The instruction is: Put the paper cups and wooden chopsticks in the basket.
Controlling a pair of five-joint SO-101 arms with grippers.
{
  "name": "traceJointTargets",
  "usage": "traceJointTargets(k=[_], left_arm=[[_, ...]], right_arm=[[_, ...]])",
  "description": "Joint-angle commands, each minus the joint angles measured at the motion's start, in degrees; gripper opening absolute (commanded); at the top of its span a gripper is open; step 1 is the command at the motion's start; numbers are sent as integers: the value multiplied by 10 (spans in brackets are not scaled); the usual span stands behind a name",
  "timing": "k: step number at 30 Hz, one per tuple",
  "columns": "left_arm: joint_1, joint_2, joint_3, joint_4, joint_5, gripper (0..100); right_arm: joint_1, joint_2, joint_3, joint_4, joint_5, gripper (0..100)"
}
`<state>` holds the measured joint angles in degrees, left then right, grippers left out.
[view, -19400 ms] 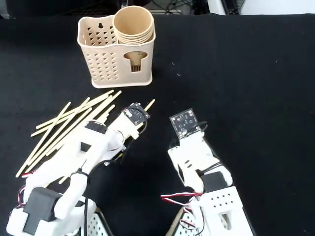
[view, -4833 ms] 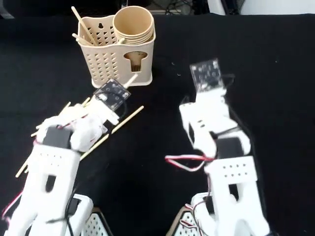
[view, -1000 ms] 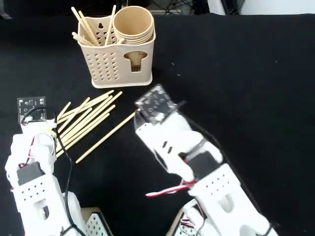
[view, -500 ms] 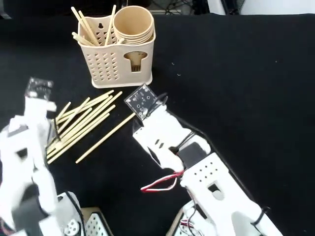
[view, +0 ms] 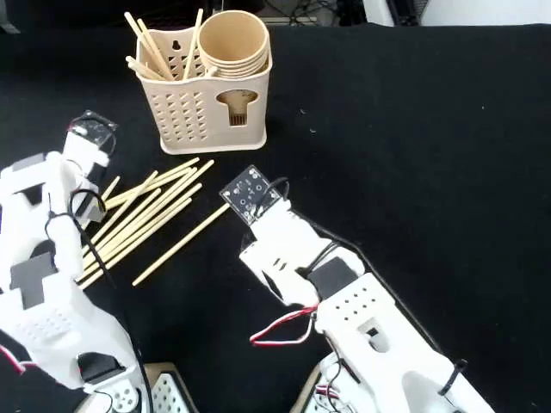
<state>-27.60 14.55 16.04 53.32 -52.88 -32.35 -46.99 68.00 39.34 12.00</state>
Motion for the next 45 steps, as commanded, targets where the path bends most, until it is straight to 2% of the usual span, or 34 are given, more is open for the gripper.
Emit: traceJointTargets(k=[1, 5, 9, 15, 20, 22, 25, 28, 36, 42, 45], left_arm=[[29, 2, -4, 43, -25, 209], [34, 4, 1, 68, -52, 173], [34, 6, 1, 110, -89, 170], [36, 7, 7, 124, -128, 170], [63, 6, 18, 188, -165, 169], [76, 2, 17, 204, -164, 158], [105, 2, 13, 227, -163, 79], [138, 2, 17, 234, -148, 27], [225, 1, -4, 230, -67, 30], [288, 1, -29, 232, -18, 30], [294, -4, -44, 234, -10, 30]], right_arm=[[-6, 0, 7, -28, 4, 131], [-6, 0, 13, -40, 4, 131], [-6, 0, 12, -40, 4, 131], [-6, 0, 11, -40, 4, 131], [-6, 0, 11, -40, 4, 131], [-6, 0, 10, -40, 4, 131], [-3, 0, 10, -40, 4, 131], [36, 0, 8, -40, 4, 131], [187, 0, -1, -38, 4, 131], [217, 0, 0, -36, 4, 131], [216, 0, 5, -35, 0, 131]])
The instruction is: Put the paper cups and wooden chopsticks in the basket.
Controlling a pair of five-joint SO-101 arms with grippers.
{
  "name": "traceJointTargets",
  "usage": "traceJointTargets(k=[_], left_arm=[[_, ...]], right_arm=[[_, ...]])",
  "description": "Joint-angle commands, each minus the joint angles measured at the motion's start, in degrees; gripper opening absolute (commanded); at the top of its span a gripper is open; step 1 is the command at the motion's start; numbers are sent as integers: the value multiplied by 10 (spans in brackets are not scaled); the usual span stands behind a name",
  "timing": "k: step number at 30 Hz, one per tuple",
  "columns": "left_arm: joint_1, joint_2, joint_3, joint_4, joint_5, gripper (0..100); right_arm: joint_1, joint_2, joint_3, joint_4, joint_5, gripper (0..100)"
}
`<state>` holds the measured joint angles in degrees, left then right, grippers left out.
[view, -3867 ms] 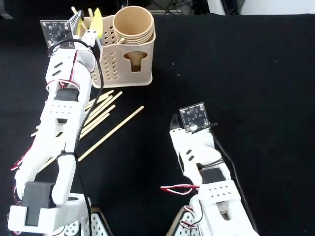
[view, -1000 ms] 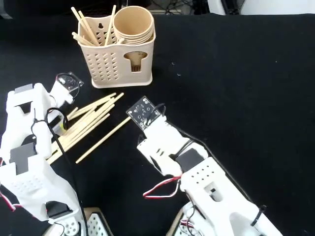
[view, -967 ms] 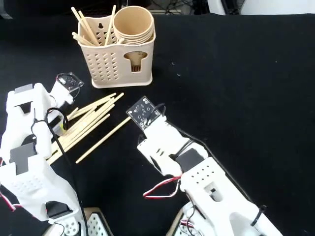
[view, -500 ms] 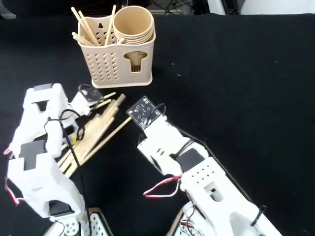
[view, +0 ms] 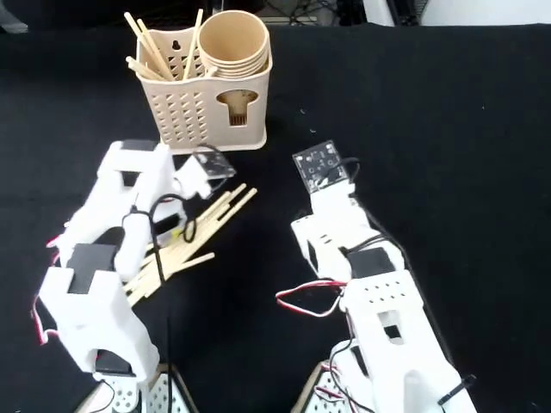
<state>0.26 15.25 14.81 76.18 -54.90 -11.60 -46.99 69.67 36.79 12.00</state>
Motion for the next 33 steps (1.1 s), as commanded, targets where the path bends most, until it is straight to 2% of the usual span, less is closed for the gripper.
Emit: traceJointTargets(k=[1, 5, 8, 11, 15, 18, 24, 29, 33], left_arm=[[14, -19, -33, 5, 10, 30], [4, -80, -23, 6, 9, 40], [5, -136, 5, 6, 10, 138], [4, -178, 49, 6, 11, 223], [6, -208, 131, 2, 11, 204], [5, -217, 179, -1, 11, 202], [4, -222, 244, -98, 48, 206], [4, -216, 300, -223, 92, 207], [4, -220, 333, -264, 95, 227]], right_arm=[[8, 0, -7, -9, 0, 130], [-11, -1, 34, -47, -1, 130], [-21, 0, 70, -101, 4, 128], [-21, 0, 90, -128, 4, 81], [-21, 0, 94, -131, 4, 21], [-21, 0, 94, -129, 4, 18], [-21, 0, 95, -128, 4, 15], [-21, 2, 95, -128, 4, 15], [-21, 2, 95, -128, 4, 15]])
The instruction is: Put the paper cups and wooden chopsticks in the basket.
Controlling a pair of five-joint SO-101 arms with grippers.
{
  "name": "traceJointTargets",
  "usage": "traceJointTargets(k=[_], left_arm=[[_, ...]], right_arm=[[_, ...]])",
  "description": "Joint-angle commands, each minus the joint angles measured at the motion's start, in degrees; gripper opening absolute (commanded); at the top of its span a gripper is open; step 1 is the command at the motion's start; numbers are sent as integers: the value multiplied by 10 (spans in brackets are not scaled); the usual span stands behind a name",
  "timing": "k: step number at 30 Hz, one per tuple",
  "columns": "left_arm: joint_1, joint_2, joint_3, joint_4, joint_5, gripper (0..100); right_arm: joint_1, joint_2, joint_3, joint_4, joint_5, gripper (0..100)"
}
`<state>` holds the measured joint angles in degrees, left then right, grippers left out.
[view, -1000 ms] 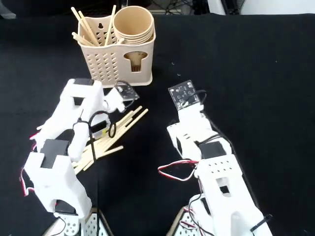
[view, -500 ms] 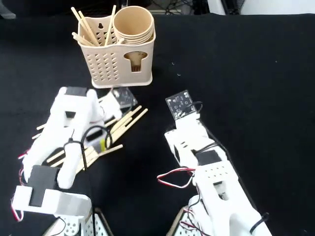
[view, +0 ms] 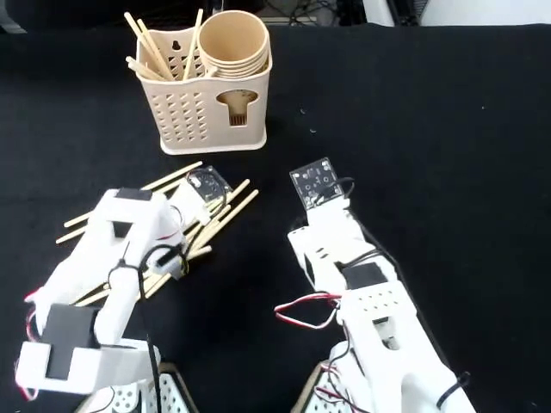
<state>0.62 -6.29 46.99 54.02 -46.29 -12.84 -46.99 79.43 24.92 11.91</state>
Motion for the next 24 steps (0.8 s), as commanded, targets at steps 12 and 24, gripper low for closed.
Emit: traceJointTargets(k=[12, 24], left_arm=[[39, -1, 16, -4, -48, 45], [106, -7, -40, 57, -52, 30]], right_arm=[[-9, 3, -3, -11, 5, 15], [-9, 4, -2, -13, 4, 15]])
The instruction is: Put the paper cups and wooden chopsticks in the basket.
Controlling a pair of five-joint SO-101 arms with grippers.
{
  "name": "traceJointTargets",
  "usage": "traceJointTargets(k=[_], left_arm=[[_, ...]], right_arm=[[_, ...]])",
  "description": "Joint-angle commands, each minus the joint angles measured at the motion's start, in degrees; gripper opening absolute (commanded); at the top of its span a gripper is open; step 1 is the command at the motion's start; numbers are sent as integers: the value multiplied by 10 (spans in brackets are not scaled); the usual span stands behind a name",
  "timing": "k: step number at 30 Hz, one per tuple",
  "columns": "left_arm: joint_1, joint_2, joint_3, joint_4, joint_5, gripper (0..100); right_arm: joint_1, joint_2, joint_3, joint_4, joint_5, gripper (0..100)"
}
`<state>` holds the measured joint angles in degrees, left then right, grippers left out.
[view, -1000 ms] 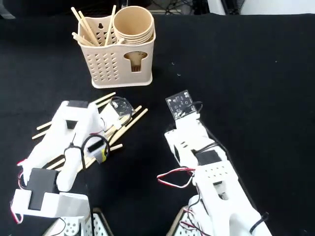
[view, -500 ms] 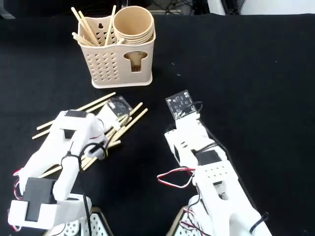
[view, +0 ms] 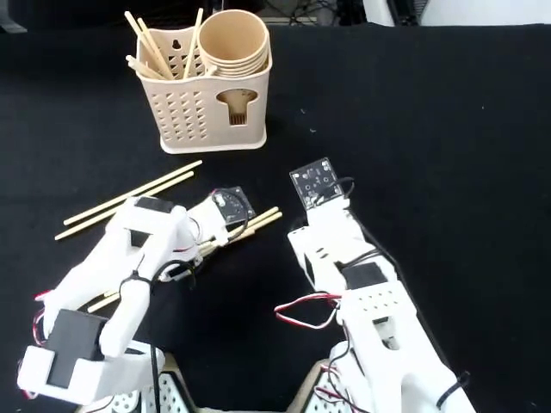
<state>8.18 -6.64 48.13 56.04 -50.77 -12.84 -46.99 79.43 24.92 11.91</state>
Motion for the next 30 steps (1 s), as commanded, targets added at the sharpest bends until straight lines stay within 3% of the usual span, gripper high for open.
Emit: traceJointTargets(k=[1, 5, 11, 21, 27, 30], left_arm=[[37, -4, -73, 66, -8, 30], [52, 3, -172, 144, -12, 30], [77, 4, -225, 150, -58, 30], [90, 4, -139, -23, -61, 35], [93, 1, -132, -54, 18, 242], [80, -3, -135, -49, 27, 225]], right_arm=[[-9, 4, -2, -13, 2, 15], [-7, 4, -2, -13, 1, 15], [-5, 3, -1, -13, 1, 15], [-5, 3, -1, -13, 1, 15], [-5, 4, -1, -13, 1, 15], [-4, 0, 4, -13, 2, 15]])
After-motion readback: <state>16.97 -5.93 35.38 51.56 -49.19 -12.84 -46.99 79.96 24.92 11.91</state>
